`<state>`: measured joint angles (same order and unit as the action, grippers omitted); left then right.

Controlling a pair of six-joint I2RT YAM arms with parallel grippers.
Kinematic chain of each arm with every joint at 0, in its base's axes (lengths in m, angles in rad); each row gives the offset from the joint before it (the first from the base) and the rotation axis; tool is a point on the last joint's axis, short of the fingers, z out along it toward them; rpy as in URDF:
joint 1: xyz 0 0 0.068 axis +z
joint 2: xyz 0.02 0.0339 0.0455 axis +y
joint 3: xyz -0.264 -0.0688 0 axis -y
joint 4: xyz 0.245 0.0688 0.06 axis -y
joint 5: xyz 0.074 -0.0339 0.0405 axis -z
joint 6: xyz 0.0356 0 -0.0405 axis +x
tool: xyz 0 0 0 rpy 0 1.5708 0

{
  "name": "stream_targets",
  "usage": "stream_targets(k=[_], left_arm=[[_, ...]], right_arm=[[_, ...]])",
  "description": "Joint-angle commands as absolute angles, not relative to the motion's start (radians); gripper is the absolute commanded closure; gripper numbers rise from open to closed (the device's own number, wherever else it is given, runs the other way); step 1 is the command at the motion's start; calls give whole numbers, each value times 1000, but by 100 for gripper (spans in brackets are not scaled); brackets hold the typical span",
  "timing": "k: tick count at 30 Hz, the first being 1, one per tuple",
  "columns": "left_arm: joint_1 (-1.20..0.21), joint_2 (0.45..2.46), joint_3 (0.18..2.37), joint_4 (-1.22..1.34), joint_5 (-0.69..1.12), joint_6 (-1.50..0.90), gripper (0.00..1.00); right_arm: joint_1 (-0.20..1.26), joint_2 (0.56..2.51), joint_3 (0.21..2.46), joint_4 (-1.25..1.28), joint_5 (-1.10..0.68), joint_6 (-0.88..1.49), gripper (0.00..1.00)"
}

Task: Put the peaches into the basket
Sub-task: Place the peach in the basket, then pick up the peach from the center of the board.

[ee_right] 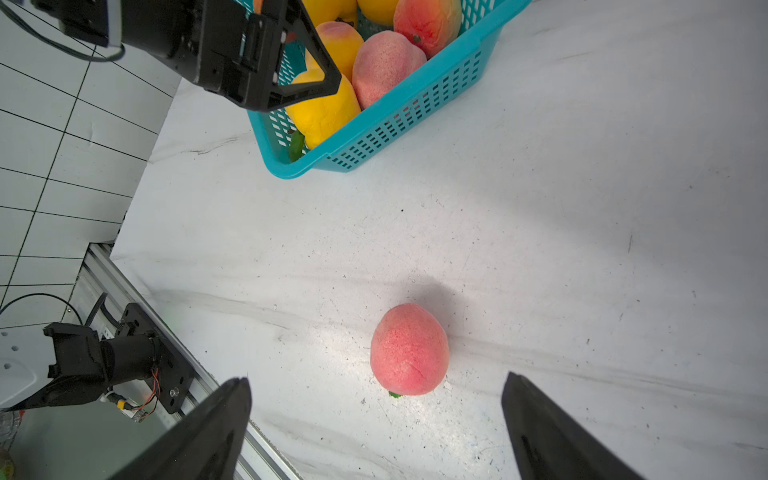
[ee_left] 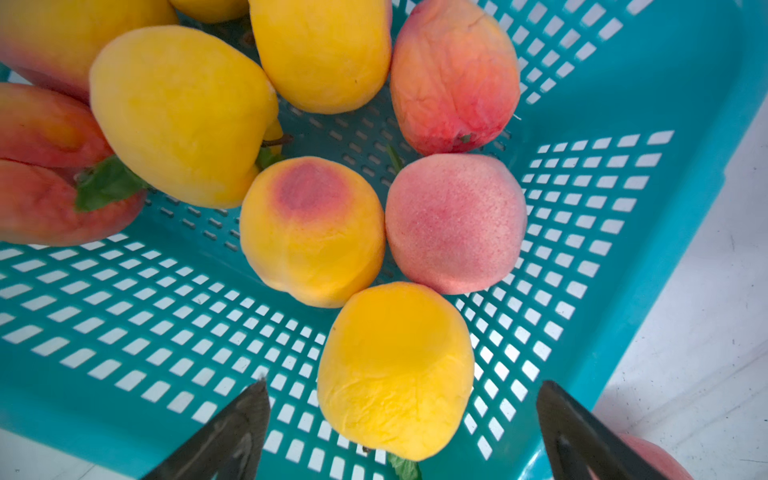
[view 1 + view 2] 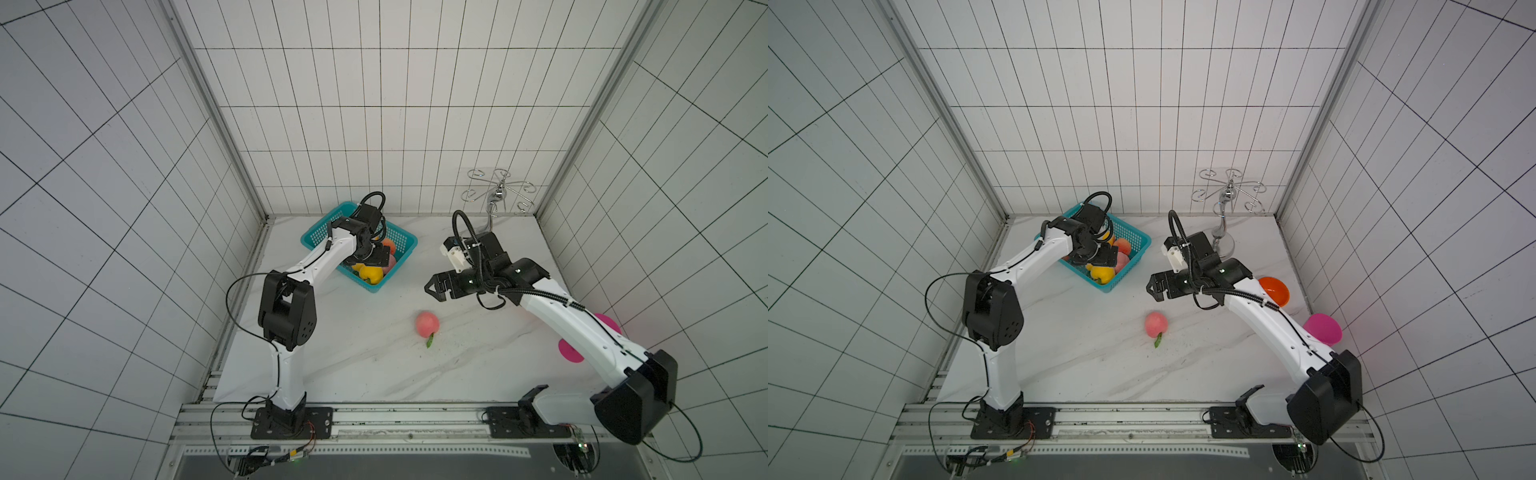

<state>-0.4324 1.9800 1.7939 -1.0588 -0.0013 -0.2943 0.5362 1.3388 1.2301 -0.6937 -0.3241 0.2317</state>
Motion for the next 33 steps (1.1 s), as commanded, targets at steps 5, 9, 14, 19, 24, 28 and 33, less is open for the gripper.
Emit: stream_targets(k=[5,9,14,19,24,28,33], left_arm=[[-436,1862,1756,-1082,36,-307,2],[-456,1779,1650,-1051,96,-351,2],[-491,1689,1534,-1012,151,-421,2],[-528,1617,1440,-958,215,-487,2],[-537,1556,1341,-901,275,-548,2],[-537,1527,1298,-891,281,-563,2],[-538,1505,1267,-876,291,-577,2]], right_arm=[[529,1351,1201,-700,-355,230,2],[529,1389,1185,-694,-372,229,1],[528,1439,1162,-684,-368,236,2],[529,1493,1141,-666,-374,242,2],[529,1532,1097,-628,-396,253,2],[532,1536,1049,-582,-414,267,2],[538,1546,1006,-545,-427,273,2]])
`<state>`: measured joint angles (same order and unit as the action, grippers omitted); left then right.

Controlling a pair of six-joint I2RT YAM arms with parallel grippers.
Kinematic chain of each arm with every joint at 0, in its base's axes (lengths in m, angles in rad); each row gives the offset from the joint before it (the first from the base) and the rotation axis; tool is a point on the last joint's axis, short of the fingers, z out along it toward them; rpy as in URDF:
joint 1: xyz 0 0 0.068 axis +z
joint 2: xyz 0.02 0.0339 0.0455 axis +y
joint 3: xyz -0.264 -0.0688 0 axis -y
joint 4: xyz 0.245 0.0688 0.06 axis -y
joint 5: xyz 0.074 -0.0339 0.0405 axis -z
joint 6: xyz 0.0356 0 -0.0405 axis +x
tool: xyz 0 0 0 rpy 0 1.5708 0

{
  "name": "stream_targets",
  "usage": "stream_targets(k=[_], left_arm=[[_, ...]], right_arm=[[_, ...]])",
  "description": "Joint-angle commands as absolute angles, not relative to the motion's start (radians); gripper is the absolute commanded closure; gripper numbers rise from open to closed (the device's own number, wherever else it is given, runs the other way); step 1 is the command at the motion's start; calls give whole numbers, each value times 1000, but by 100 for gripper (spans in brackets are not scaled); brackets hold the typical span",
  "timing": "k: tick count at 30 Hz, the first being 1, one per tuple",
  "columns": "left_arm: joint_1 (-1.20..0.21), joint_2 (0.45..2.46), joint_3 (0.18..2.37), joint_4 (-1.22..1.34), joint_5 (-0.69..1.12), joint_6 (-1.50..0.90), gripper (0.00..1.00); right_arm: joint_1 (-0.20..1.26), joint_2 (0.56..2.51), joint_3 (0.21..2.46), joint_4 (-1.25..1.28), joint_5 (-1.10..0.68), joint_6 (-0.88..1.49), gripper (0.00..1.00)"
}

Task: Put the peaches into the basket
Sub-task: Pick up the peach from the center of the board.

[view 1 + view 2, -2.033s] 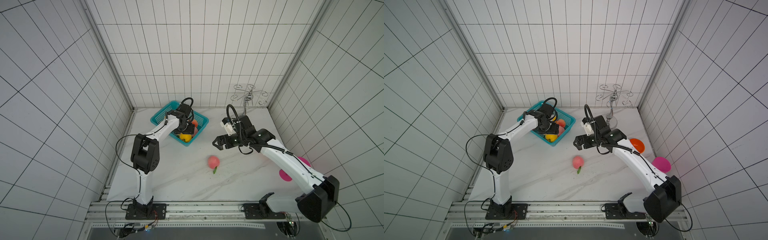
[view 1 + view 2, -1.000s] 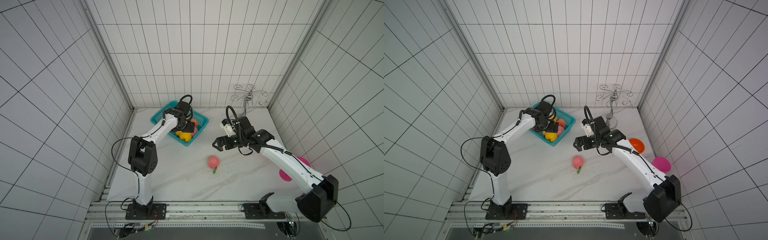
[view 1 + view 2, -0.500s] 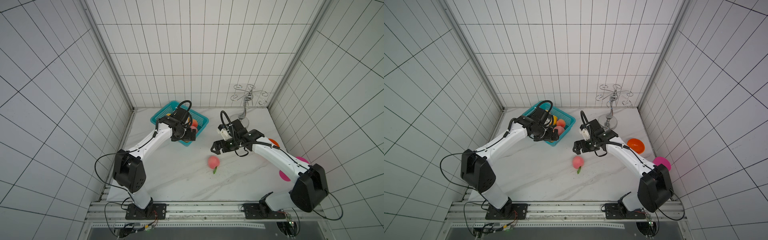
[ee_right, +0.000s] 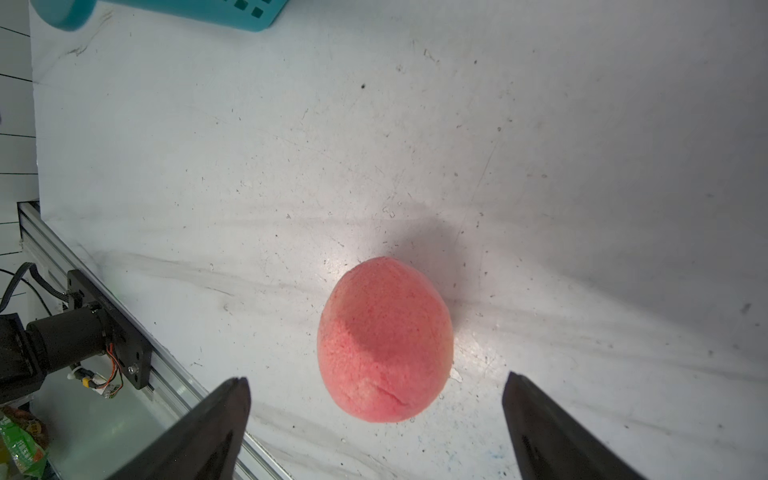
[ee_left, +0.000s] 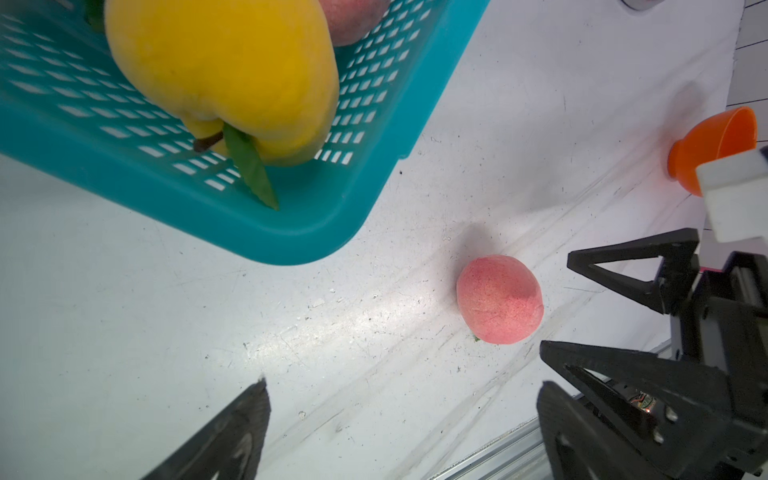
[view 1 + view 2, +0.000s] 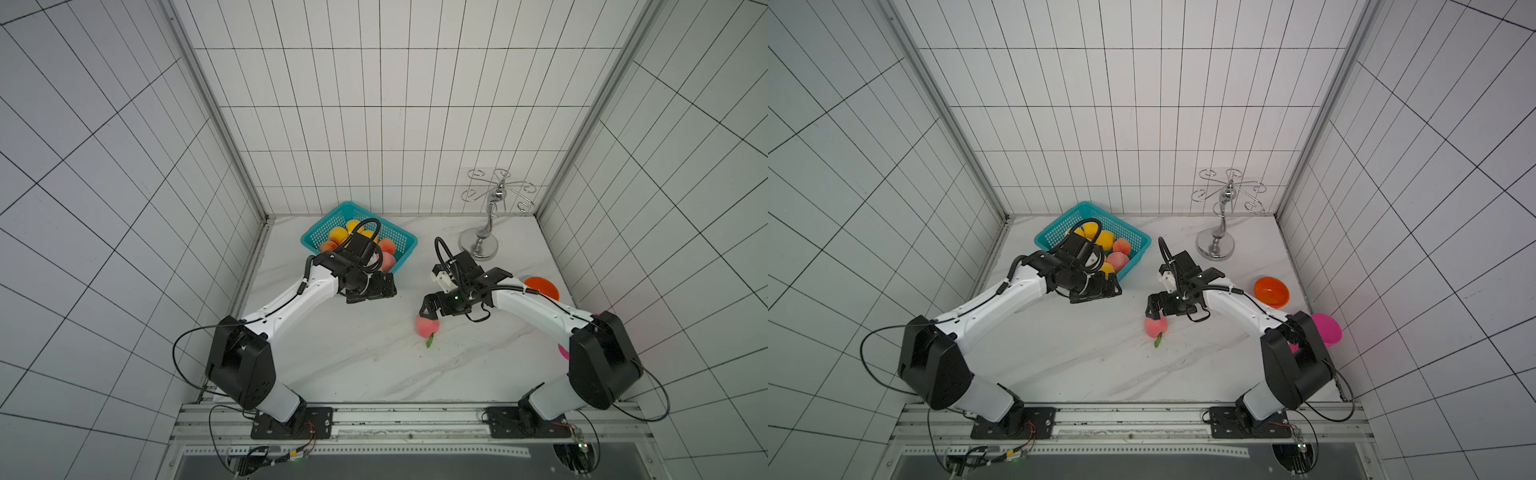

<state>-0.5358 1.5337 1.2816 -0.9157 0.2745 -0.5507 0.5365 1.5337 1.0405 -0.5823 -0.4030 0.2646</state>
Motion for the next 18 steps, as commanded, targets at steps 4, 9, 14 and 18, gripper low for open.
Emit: stream_targets(k=[4,9,14,18], left_arm=[[-537,1496,1242,-852,308,-598,2],[-537,1489,1229,-844,310,-604,2],[-537,1485,1224,-844,311,-607,2],[-538,1485,1223,-843,313,-611,2]], right_arm=[[549,1568,986,-526,-427,276,2],[567,1592,965,-506,-420,276,2],[577,1618,948,-475,-437,274,2],[592,1634,945,-464,-438,267,3]])
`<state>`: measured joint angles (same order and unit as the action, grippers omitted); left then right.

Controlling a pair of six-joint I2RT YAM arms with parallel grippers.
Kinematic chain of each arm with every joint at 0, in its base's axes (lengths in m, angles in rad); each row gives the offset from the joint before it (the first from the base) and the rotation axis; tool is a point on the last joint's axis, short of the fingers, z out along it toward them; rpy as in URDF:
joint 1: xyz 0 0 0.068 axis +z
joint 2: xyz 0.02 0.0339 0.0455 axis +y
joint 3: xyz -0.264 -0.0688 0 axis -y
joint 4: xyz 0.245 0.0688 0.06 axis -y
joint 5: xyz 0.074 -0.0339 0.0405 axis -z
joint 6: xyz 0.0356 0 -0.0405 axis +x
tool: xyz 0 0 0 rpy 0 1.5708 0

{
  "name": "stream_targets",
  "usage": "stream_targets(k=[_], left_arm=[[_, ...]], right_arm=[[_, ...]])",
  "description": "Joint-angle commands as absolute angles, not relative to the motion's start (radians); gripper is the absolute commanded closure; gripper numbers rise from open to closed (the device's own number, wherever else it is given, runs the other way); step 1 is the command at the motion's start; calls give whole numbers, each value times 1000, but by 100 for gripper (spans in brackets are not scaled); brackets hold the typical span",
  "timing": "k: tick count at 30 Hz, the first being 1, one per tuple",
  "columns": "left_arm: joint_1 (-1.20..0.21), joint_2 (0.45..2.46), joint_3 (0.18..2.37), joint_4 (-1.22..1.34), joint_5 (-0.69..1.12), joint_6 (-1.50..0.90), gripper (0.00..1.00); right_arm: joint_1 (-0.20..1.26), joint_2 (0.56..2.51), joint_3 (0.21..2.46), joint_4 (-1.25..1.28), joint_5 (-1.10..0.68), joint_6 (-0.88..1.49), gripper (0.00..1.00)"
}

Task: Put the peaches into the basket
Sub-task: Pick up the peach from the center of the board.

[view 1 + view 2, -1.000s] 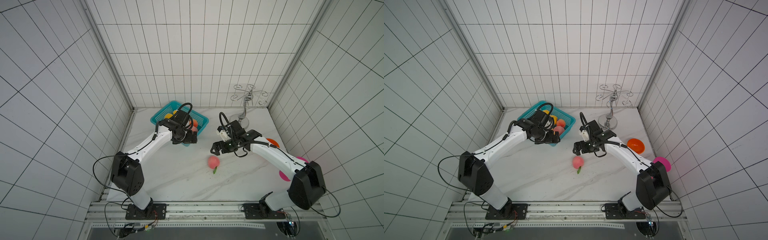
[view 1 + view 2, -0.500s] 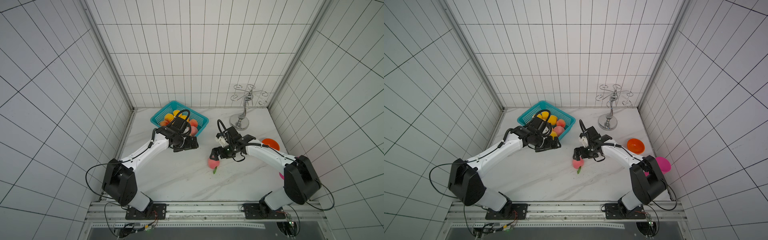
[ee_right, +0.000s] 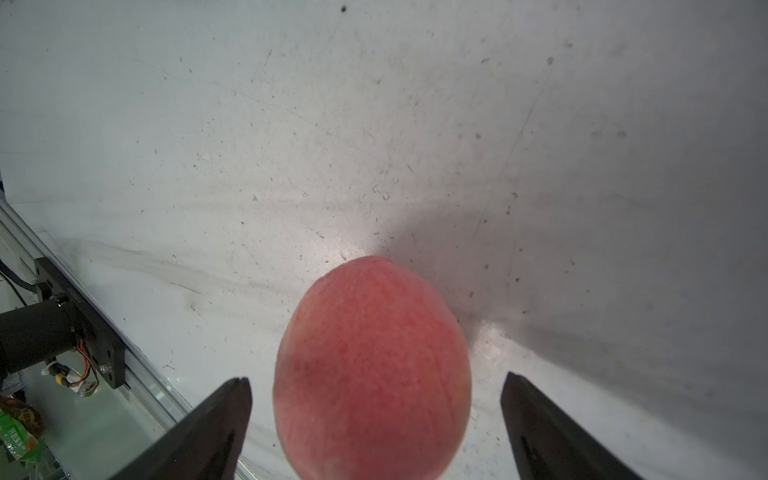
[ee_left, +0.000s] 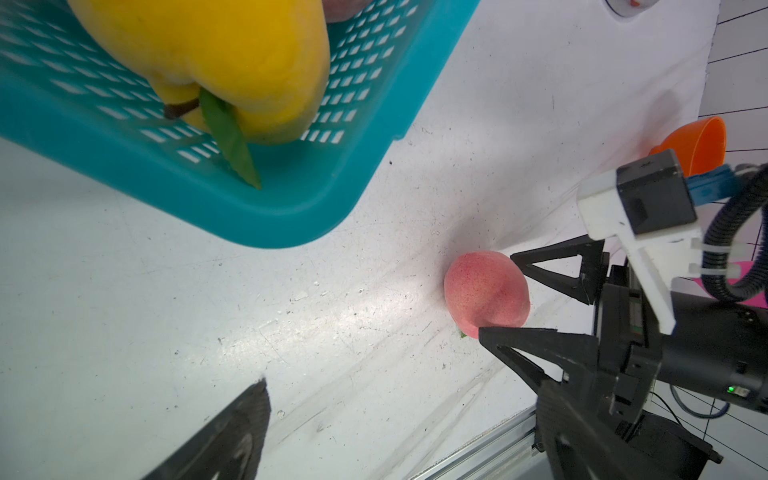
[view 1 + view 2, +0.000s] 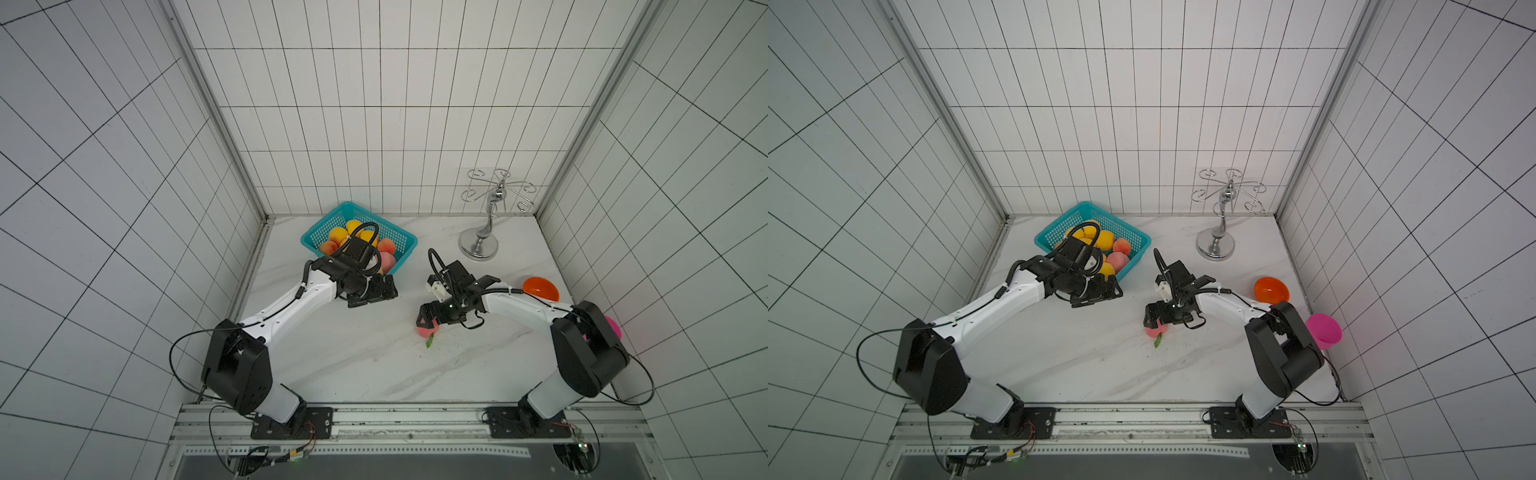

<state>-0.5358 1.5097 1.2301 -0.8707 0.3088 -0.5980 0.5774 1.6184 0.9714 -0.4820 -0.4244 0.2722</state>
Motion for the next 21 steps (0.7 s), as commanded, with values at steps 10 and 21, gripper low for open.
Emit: stream_targets(k=[10,21], left_arm=[[-538,1495,1223,-833,313,-618,2],[-536,1507,1242,-828,349,-624,3]], right_arm=[[596,1658,939,-470,-448,253,15],[598,1606,941,-482,-437,235,37]])
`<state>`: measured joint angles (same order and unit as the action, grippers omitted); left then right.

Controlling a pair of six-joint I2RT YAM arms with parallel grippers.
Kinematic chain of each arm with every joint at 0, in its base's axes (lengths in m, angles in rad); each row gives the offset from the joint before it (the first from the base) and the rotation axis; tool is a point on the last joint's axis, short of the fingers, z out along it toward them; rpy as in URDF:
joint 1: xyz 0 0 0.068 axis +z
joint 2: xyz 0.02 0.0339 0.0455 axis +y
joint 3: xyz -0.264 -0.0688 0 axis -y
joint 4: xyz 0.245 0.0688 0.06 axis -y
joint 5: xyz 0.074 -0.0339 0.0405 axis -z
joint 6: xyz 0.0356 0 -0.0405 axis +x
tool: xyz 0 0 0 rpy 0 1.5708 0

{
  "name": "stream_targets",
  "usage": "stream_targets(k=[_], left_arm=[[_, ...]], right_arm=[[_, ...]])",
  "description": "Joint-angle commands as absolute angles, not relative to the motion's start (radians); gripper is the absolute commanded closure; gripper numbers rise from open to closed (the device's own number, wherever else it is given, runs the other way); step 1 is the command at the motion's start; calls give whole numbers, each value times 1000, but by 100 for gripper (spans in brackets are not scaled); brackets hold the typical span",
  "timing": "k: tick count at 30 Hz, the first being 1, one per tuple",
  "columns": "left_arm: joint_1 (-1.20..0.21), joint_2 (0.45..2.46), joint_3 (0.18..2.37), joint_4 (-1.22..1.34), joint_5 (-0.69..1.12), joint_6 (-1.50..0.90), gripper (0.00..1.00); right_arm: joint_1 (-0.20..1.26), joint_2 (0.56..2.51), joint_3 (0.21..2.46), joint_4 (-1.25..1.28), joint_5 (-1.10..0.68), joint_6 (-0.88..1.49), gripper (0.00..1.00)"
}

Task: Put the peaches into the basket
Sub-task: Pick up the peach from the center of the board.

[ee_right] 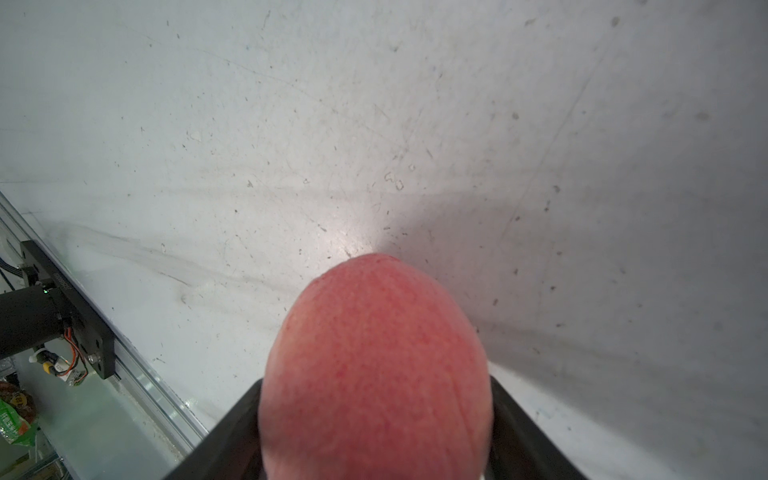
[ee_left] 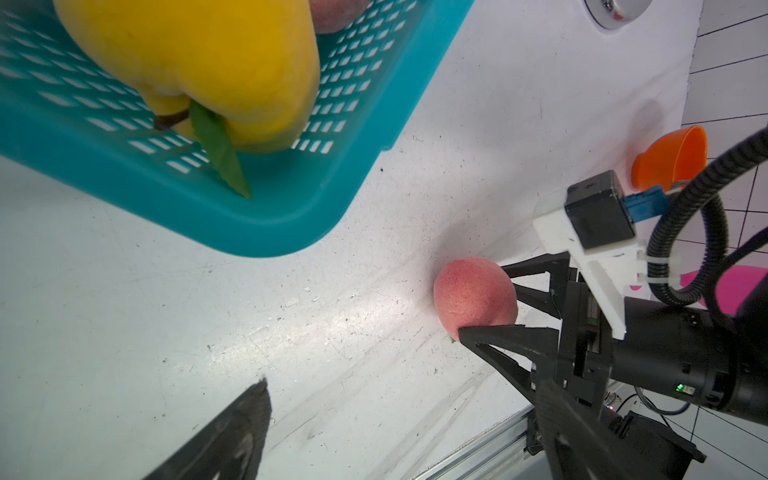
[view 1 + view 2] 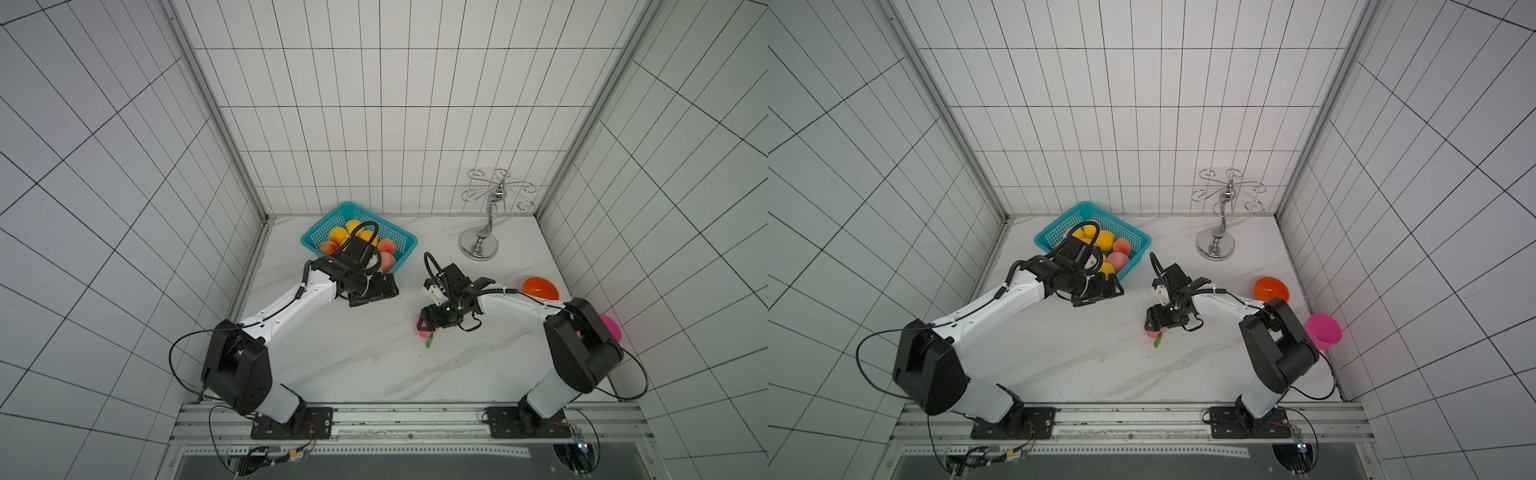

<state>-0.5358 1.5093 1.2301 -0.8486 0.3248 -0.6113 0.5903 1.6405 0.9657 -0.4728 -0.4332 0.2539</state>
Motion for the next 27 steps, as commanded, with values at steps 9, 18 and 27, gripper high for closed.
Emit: stream_targets(k=[9,18,27], left_arm=[[-536,1532,1287,-783,466,-669,2],[-536,1546,1316,-675,610,-740,2],[-549,1562,1332,-620,705,-764,2]], right_arm=[[612,1397,937,-460,-385,184,37],[636,1253,975,-456,-336,117,36],[648,1204,1016,-424,-351,103,36]])
